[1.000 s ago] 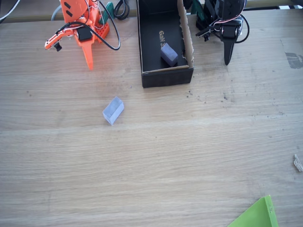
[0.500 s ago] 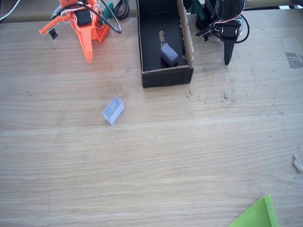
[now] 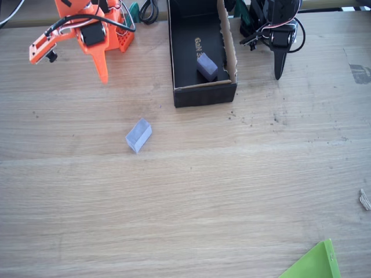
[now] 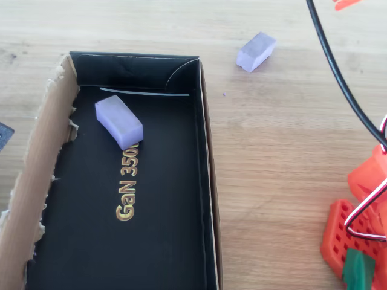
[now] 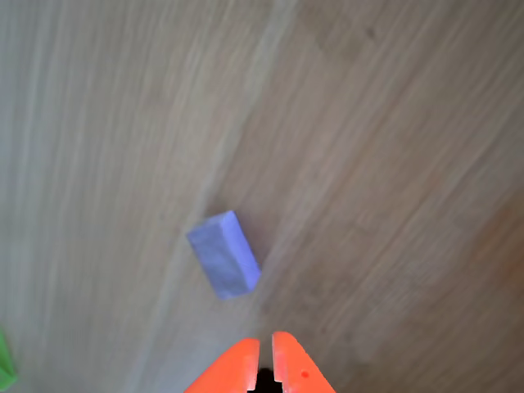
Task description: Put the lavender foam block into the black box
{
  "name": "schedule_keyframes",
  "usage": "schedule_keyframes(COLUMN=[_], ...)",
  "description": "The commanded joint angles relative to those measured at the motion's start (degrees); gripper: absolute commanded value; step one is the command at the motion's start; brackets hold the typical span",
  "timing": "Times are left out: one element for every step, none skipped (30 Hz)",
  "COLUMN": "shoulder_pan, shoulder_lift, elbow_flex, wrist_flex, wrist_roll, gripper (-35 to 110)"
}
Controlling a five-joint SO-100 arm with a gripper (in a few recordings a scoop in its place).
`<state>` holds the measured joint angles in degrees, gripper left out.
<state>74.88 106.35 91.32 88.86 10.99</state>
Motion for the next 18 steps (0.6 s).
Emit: schedule_keyframes(shoulder_pan=[-1.1,-1.7,-2.4,-2.7,-2.5,-2.1,-1.7,-1.1,-0.4,0.4,1.1,1.5,1.8,1.8,1.8,1.8,1.7,1.5], shoulder_lift=[-1.3,-2.5,-3.3,-3.9,-4.7,-6.0,-7.0,-7.8,-8.5,-9.4,-10.4,-11.1,-11.6,-12.3,-12.9,-13.4,-13.6,-13.9], elbow_flex=[-3.0,-3.7,-4.2,-4.8,-6.0,-7.2,-8.5,-9.6,-10.5,-11.6,-12.6,-13.4,-14.0,-14.7,-15.4,-15.8,-15.9,-16.0], wrist_flex=[-2.7,-2.1,-2.3,-3.0,-2.5,-1.5,-0.3,1.0,2.5,3.9,5.1,6.3,7.8,8.8,9.3,9.5,9.3,9.1], wrist_roll=[4.0,5.6,4.9,4.5,5.7,6.3,7.2,8.9,11.3,14.4,17.4,20.4,24.2,26.4,27.6,28.6,28.7,28.5], gripper=[0,0,0,0,1,3,3,2,2,1,1,1,2,3,5,5,4,4])
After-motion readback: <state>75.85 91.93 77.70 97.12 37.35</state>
